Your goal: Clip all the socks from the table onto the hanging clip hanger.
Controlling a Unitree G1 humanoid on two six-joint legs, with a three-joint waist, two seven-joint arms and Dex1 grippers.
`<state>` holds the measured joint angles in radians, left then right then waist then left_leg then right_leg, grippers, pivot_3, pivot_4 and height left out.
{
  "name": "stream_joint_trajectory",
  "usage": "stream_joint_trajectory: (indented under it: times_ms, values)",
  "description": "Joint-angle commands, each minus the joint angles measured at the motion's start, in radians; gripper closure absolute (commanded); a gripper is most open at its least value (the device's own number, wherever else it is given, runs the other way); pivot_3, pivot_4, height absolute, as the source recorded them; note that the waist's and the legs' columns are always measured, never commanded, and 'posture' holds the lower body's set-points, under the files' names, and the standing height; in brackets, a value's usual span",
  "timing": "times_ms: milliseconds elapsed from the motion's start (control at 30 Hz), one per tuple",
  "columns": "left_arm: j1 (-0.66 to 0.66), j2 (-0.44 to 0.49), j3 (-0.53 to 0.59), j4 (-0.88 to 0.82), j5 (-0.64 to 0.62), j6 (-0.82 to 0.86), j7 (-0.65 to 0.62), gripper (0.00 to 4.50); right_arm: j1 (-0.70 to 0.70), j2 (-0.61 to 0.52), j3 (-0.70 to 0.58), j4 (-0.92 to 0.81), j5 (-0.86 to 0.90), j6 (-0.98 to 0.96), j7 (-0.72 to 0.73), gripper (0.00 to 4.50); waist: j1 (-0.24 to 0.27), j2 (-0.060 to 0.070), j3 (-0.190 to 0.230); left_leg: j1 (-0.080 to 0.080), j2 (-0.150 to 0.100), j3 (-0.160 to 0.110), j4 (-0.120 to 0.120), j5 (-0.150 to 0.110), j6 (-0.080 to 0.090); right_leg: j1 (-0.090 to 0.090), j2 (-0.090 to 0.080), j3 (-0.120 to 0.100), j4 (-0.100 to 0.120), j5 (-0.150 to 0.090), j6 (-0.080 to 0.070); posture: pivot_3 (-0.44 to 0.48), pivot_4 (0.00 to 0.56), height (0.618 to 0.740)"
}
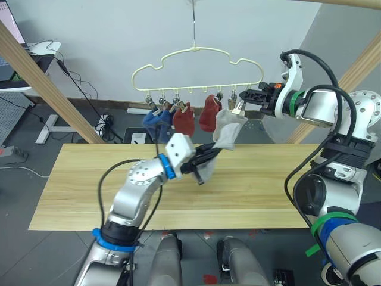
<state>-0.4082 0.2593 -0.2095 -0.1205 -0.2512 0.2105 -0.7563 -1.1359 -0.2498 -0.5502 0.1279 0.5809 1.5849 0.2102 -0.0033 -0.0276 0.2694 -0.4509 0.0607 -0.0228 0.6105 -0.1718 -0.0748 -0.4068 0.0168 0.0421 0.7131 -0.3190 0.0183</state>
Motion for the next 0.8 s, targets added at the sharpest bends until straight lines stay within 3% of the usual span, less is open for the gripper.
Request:
stream_joint_trajectory:
  times_ms: [33, 800]
  values:
    - [-0.034, -0.027, -0.014, 0.048, 0.068, -0.082, 0.054, 4.5, -0.033, 0.017, -0.052, -0.056, 0.014, 0.029, -0.03, 4.5, 0.0, 0.0, 0.0, 0.0, 0.0, 0.0, 0.0, 0.0, 0.0, 0.0, 0.0, 0.0, 0.0, 0.0, 0.0, 0.031, 0.25, 0.74]
    - [-0.154, -0.073, 0.013, 0.214, 0.149, -0.205, 0.124, 4.5, -0.023, 0.057, -0.071, -0.08, 0.081, 0.029, -0.12, 4.5, -0.002, 0.0, 0.0, 0.0, -0.001, 0.0, 0.0, 0.0, 0.001, 0.0, 0.0, 0.0, -0.001, 0.0, 0.0, 0.023, 0.258, 0.74]
